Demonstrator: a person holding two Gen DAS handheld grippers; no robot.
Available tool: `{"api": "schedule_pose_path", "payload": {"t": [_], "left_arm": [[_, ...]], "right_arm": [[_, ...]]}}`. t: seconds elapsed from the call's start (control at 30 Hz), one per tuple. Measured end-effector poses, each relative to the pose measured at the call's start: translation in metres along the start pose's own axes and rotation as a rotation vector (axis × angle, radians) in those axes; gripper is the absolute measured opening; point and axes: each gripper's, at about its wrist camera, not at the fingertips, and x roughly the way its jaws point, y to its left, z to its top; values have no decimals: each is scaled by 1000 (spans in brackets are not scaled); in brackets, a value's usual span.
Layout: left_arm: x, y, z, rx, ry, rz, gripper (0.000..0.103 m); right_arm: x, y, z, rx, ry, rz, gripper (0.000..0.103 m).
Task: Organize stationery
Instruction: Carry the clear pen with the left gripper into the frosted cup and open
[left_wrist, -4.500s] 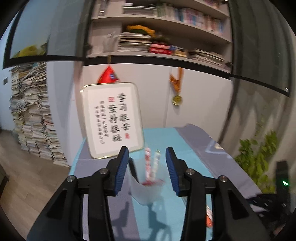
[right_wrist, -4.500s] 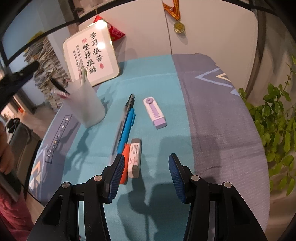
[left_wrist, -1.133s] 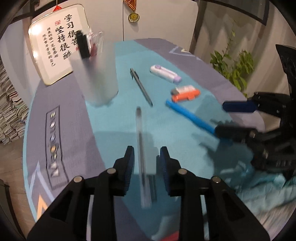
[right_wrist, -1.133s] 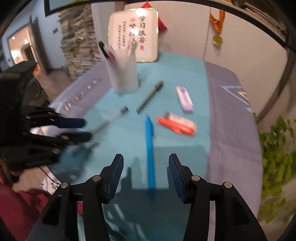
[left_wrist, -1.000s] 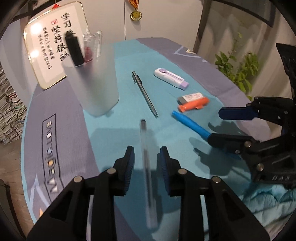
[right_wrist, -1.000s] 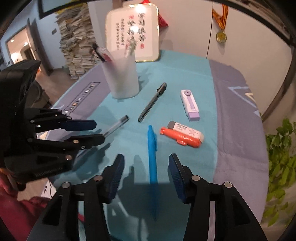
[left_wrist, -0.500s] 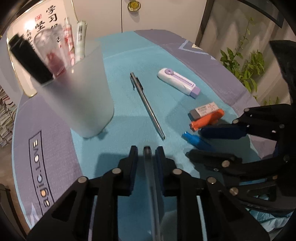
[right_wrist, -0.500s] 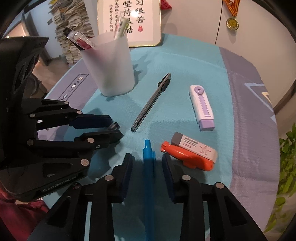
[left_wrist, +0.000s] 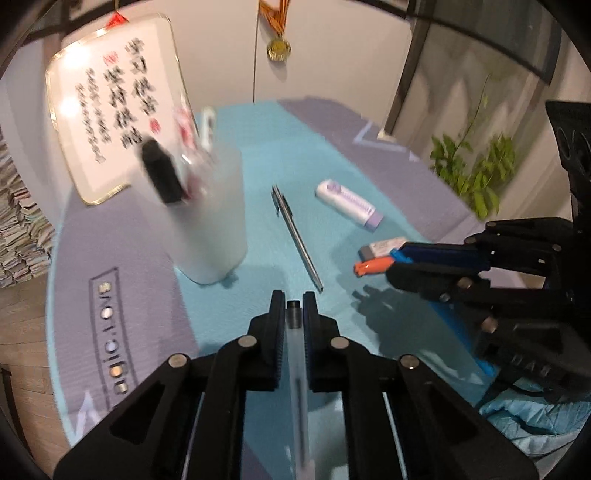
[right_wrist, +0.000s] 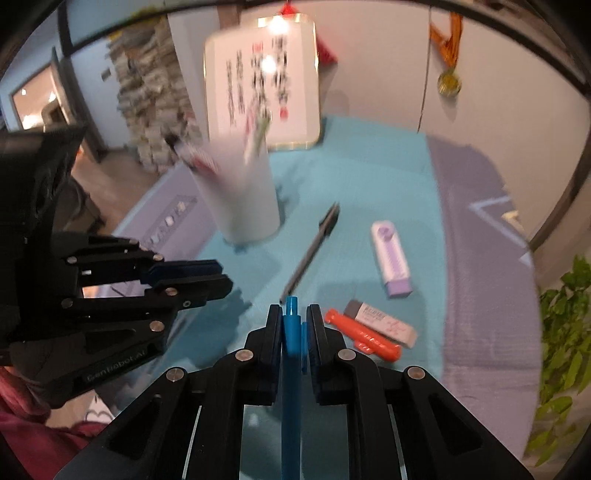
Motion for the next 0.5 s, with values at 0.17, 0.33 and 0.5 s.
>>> {"api": "schedule_pose_path", "payload": {"t": [0.17,0.33,0.5], "left_arm": [[-29,0,-3,-9,-68,10,7],[-46,-3,0,-23,-123,23,7],[-66,1,3,-38,-182,36,7]], "right_arm": [[-34,2,-2,24,-91,-10,14],[-49,9,0,44,-156,-15,14],[-45,14,1,49,-163,-44,14]]}}
